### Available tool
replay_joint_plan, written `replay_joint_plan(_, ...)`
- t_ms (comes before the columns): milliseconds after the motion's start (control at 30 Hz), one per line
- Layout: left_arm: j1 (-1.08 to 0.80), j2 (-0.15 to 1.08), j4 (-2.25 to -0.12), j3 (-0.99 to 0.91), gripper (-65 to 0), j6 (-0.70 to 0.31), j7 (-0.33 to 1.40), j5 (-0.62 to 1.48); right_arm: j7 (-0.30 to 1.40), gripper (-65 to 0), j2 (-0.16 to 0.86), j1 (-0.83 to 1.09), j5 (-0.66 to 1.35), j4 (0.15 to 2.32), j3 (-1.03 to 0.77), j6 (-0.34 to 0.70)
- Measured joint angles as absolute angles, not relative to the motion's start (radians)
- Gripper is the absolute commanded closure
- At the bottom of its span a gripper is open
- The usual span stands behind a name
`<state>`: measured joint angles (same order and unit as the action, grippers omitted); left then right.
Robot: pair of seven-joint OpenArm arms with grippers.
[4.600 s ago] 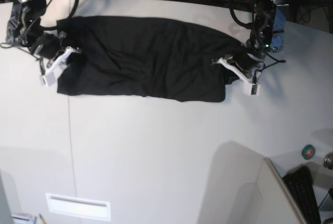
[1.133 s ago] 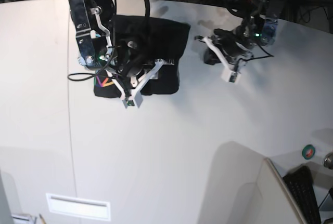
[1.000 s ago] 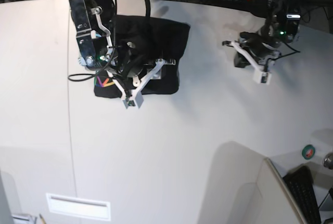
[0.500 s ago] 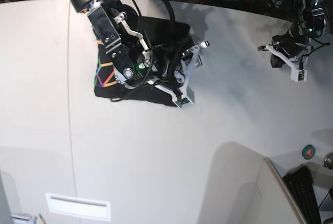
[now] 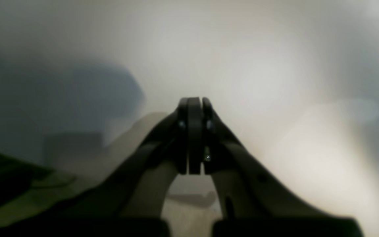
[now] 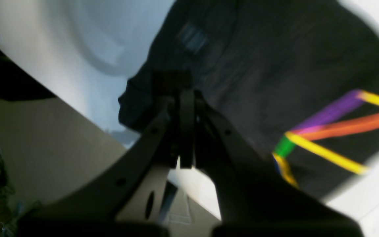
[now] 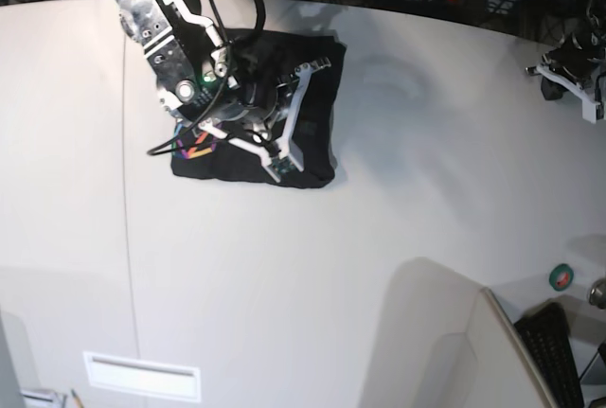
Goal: Layout the t-shirt on the table in an organized manner, then fold the t-shirt properly
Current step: 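Release with the left gripper and press the bundle flat with the right gripper, then grasp the folded shirt edge with the left gripper and flip it over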
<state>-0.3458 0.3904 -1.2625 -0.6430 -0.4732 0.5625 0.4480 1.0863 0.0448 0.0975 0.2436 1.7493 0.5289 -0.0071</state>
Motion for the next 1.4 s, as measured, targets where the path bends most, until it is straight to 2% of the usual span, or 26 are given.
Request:
replay_joint_plan(133, -0.346, 0.389, -1.219, -0.673, 0.0, -0.523, 0.561, 0.447, 1.043, 0.0, 0.052, 0.076, 0.224, 1.587, 0.616, -0.015)
replay_joint_plan(400, -0.342, 0.386, -1.218, -0.666, 0.0, -0.525, 0.558, 0.449, 0.998, 0.0, 0.024, 0.035, 0.227, 1.434, 0.771, -0.015)
replay_joint_plan(633, -0.312, 0.357, -1.222, -0.659, 0.0, -0.524, 0.558, 0.450, 0.997, 0.0, 0.025, 0.039, 0.227, 1.433, 0.818, -0.015)
replay_joint_plan(767, -0.311, 0.348, -1.240, -0.538, 0.0, -0.524, 0.570, 0.449, 0.995, 0.0, 0.027, 0.037, 0.228, 1.432, 0.818, -0.014)
replay_joint_plan(900, -0.310, 0.282, -1.355, -0.500, 0.0, -0.524, 0.558, 0.459, 1.000, 0.0, 0.031, 0.040, 0.338, 1.443, 0.822, -0.010)
replay_joint_plan(967, -0.302, 0.246, -1.391, -0.491, 0.0, -0.525, 0.594, 0.464, 1.008, 0.0, 0.069, 0.054, 0.363, 1.535, 0.822, -0.017)
replay_joint_plan(1033, -0.283, 0.226, -1.418, -0.492, 0.0, -0.528, 0.701, 0.456, 1.012, 0.0, 0.117, 0.073, 0.369, 1.673, 0.800, -0.015)
replay_joint_plan(1067, -0.267, 0.216, -1.427, -0.496, -3.6, -0.522, 0.743, 0.445, 1.011, 0.0, 0.134, 0.090, 0.374, 1.740, 0.762, -0.012)
replay_joint_plan(1167, -0.215, 0.176, -1.453, -0.495, -24.7, -0.525, 0.806, 0.456, 1.004, 0.0, 0.146, 0.161, 0.369, 1.869, 0.566, -0.010)
replay_joint_plan(1300, -0.223, 0.121, -1.511, -0.451, -49.4, -0.554, 0.834, 0.452, 1.012, 0.0, 0.152, 0.212, 0.359, 1.877, 0.318, -0.011)
replay_joint_plan(1367, -0.228, 0.116, -1.522, -0.377, -57.9, -0.604, 0.852, 0.451, 1.009, 0.0, 0.162, 0.228, 0.352, 1.877, 0.245, -0.016)
replay_joint_plan(1400, -0.221, 0.114, -1.523, -0.340, -60.1, -0.618, 0.850, 0.452, 1.008, 0.0, 0.160, 0.232, 0.353, 1.877, 0.230, -0.016)
